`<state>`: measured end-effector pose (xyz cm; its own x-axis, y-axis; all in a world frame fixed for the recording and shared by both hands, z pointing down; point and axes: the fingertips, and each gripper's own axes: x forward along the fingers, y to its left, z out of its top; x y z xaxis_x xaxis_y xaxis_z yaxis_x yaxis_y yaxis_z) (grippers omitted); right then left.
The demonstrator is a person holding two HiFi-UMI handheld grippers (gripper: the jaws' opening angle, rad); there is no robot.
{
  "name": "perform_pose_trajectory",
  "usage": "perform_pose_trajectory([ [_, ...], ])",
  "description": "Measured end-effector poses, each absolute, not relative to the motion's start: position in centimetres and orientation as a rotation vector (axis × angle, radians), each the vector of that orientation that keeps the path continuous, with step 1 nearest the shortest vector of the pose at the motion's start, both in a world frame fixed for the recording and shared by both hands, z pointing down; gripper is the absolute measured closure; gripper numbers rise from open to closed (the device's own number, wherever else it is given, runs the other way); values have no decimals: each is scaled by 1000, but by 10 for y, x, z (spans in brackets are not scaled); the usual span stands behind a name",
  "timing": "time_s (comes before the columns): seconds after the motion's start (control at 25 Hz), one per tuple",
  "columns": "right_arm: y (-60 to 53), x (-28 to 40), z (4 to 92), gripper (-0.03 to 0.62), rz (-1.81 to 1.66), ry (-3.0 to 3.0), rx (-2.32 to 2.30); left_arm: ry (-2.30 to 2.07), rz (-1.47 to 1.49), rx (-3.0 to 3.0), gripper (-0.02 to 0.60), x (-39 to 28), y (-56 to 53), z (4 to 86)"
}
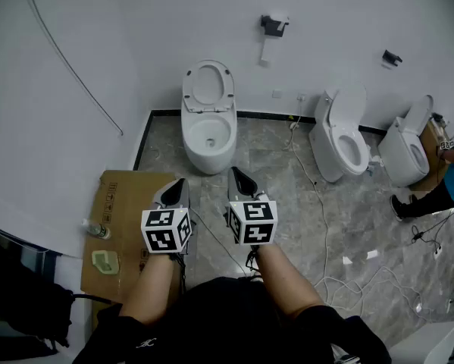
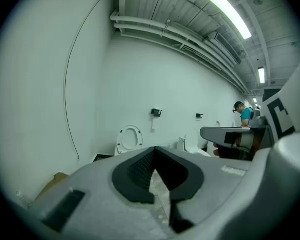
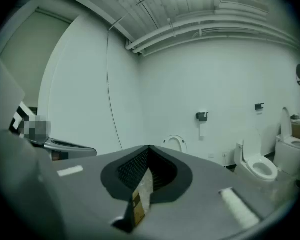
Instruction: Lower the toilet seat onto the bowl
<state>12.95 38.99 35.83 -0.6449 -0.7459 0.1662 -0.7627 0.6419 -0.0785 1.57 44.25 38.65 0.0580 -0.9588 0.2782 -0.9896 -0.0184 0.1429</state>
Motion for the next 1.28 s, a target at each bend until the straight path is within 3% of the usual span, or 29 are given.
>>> perform_pose_trajectory([
  [0.64, 398, 115, 362, 587, 221, -2759, 1232, -1941, 184, 2067, 574, 11, 440, 392],
  [1.28, 413, 71, 382, 587, 251, -2700, 1263, -1885, 205, 2070, 574, -34, 450, 414],
])
